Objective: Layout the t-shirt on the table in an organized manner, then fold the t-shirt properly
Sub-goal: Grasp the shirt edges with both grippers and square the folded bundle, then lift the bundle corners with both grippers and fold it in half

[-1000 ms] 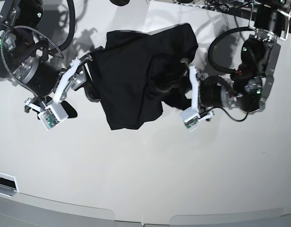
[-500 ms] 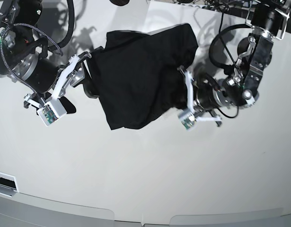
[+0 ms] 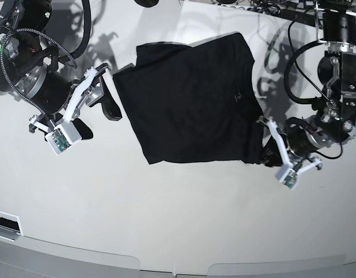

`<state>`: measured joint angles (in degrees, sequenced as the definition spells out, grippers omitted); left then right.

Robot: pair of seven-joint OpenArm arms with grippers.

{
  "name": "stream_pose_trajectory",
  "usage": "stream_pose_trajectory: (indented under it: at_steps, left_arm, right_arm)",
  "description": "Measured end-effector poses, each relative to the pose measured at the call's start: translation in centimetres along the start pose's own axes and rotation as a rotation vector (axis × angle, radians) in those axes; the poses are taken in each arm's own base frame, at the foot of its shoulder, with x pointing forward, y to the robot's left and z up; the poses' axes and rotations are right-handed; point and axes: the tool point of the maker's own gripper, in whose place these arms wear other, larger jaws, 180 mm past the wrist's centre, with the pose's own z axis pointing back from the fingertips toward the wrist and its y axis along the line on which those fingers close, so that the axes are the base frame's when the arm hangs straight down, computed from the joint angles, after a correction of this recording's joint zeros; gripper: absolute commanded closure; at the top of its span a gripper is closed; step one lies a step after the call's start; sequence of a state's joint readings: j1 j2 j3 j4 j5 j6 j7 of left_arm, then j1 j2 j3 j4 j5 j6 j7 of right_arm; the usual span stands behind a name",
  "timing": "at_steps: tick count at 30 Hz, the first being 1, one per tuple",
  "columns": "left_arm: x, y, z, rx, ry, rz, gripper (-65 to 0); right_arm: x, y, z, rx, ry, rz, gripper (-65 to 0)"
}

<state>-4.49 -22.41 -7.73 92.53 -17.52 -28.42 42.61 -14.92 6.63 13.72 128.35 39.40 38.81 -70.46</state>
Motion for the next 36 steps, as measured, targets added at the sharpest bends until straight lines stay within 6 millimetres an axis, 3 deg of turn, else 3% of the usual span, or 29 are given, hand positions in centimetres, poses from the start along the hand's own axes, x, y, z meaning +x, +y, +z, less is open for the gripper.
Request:
stream_pose_trajectory:
  at_steps: [2,5,6,8,9,12,13,17,19,23,27,30,36]
  left_arm:
    - [-0.2,0.6,0.3,0.014,0.011,0.0,-33.5]
    - [-0.2,0.9,0.5,0.017,0.011,-0.001,-34.9]
    - [-0.3,1.0,0.5,0.018,0.013,-0.004,-29.9]
    - [0.0,0.9,0.6,0.004,-0.002,0.012,-6.8]
    - [0.2,0.6,0.6,-0.015,-0.013,0.038,0.0]
    - [0.8,-1.7,0.8,-0.147,-0.033,0.117,0.0]
    - [0.9,-2.7,1.0,-0.202,-0.039,0.112,0.0]
    - [0.8,-7.0,1.4,-0.4,-0.028,0.079,0.0]
    - [0.5,-9.1,1.3,-0.467,-0.015,0.094,0.0]
    - [-1.6,-13.2,1.4,-0.564,0.049,0.066,0.0]
    - [-3.3,-17.3,1.7,-0.663,0.103,0.025,0.0]
    - [-5.7,-19.6,1.4,-0.677,0.178,-0.08,0.0]
    - [-9.0,-22.9,1.9,-0.723,0.259,-0.218,0.0]
  right_arm:
    - [0.1,0.0,0.0,0.0,-0.003,0.0,-42.2]
    - [0.1,0.0,0.0,0.0,-0.008,0.0,-42.2]
    - [0.1,0.0,0.0,0.0,-0.008,0.0,-42.1]
    - [0.5,0.0,0.0,0.0,-0.029,0.0,-38.9]
    - [0.8,0.0,0.0,0.0,-0.046,0.0,-33.5]
    - [2.3,0.1,0.1,0.005,-0.126,0.019,-3.4]
    - [2.8,0.1,0.2,0.004,-0.153,0.02,0.0]
    - [4.3,-0.6,-1.1,0.024,-0.195,0.021,0.0]
    - [4.7,-0.7,-3.0,0.065,-0.195,0.008,0.0]
    - [2.3,-1.5,-8.0,0.1,-0.029,0.013,0.0]
    - [3.0,-1.6,-11.3,0.144,0.041,0.09,0.0]
    - [3.4,-1.9,-13.2,0.154,0.091,0.174,0.0]
    - [1.8,-1.9,-17.6,0.179,0.246,0.315,0.0]
